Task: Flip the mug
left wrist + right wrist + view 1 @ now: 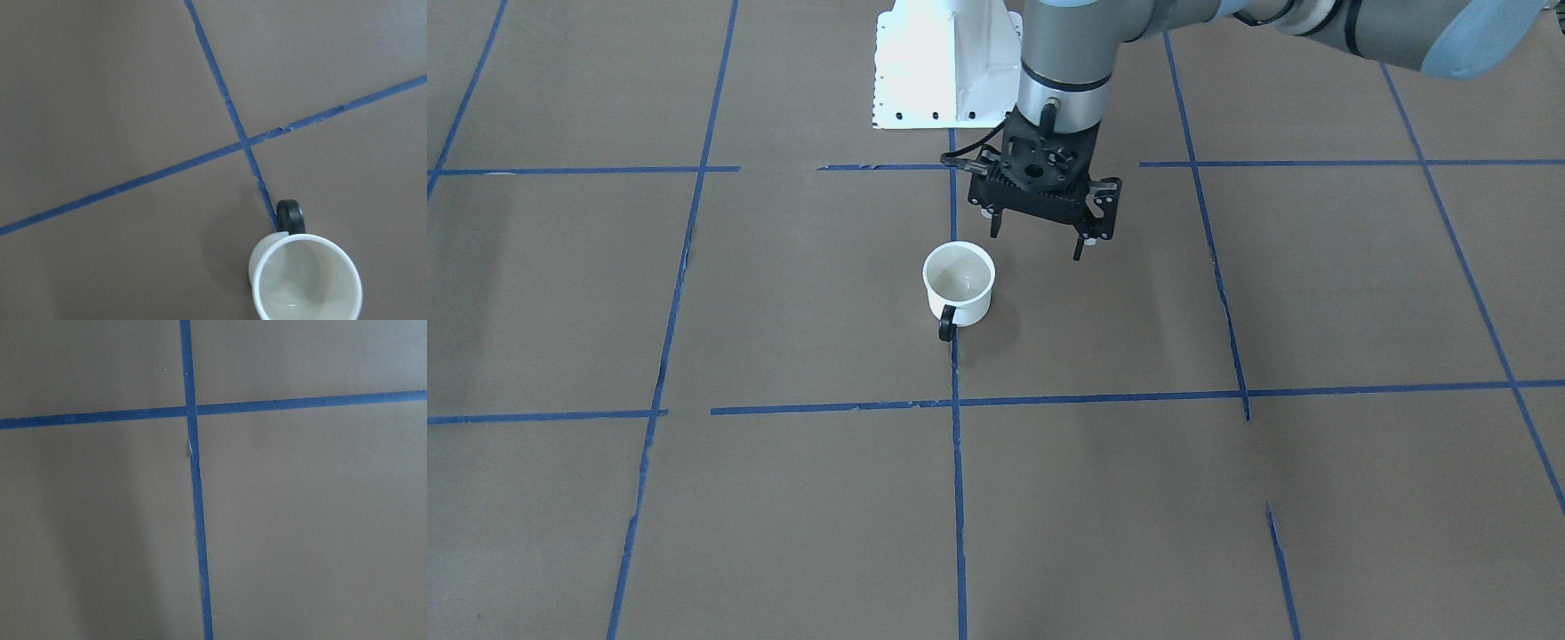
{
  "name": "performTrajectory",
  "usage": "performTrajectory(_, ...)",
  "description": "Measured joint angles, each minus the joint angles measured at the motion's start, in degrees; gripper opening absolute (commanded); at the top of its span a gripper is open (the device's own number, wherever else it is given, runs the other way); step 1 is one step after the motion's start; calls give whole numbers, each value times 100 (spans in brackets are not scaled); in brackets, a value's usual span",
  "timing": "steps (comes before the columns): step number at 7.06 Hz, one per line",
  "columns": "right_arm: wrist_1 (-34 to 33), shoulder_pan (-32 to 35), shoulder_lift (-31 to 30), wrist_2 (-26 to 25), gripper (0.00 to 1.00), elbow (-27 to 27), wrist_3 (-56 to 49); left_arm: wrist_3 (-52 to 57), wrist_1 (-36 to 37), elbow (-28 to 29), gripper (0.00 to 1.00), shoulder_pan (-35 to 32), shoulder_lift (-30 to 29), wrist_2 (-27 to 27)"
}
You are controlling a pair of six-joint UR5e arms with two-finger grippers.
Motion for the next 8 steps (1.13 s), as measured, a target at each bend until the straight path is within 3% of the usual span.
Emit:
performTrajectory(1,0,0,0,0,100,0,0,324,-416,-75,100,-308,448,-77)
performTrajectory(3,0,0,0,0,100,0,0,1304,-1345,-22,100,-1282,1560,-855)
performTrajectory(5,0,0,0,0,100,0,0,2069,-1551,95,100,-2358,2490,-1670)
performTrajectory(8,0,0,0,0,100,0,0,3813,-1500,935,100,-3858,3466,-2061)
